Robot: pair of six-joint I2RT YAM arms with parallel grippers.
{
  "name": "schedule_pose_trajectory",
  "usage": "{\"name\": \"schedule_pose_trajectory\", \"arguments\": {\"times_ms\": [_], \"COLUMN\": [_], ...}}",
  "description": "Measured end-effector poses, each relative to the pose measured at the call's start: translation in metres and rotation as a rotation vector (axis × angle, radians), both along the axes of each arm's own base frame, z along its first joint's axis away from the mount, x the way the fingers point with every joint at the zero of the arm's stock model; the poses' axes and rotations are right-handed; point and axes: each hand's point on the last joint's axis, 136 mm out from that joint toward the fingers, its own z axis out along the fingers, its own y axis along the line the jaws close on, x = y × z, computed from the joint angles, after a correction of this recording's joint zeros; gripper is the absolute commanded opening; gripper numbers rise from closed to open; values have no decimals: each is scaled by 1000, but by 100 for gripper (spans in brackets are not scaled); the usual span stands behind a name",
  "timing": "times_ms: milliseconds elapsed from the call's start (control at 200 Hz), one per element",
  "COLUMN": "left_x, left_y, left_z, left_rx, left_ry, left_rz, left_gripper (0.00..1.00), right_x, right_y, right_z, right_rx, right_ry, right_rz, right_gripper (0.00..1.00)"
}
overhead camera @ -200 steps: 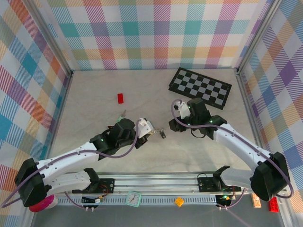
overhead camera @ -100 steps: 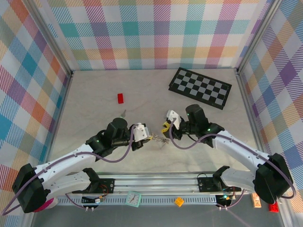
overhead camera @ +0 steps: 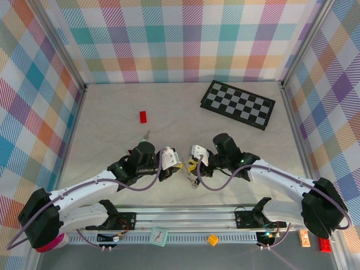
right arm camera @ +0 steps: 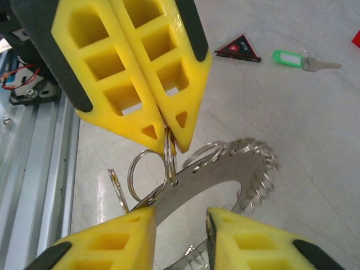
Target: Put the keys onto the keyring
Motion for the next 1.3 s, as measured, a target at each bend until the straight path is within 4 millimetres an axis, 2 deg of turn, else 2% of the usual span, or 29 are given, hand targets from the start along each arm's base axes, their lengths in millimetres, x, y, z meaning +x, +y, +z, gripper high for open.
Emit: {"name": "schedule_pose_trajectory", "arguments": {"times_ms": [235,455,840,1055,1300], "left_x": [-3,-2,-3,-4,-4], "left_y": [-7,-12,-11,-12,-12], "left_z": [-14,-14,-14,-14,-16], "left_rx": [-77,-128,-173,-178,-181], "left_ry": [93,97,54,40,33], "left_rz": [12,12,11,2,-1], "left_gripper": [0,0,0,0,0], "right_x": [-3,-1,2,6,4], "right_y": [-5,2,4,-11,-14], "right_z": [-14,-4,-3,-11,-6], "right_rx": [23,82,111,119,170], "right_ry": [-6,-18,-52,-26,-1], "right_rz": [-29,-25,-29,-66,-52], "right_gripper": [24,24,21,30,28]}}
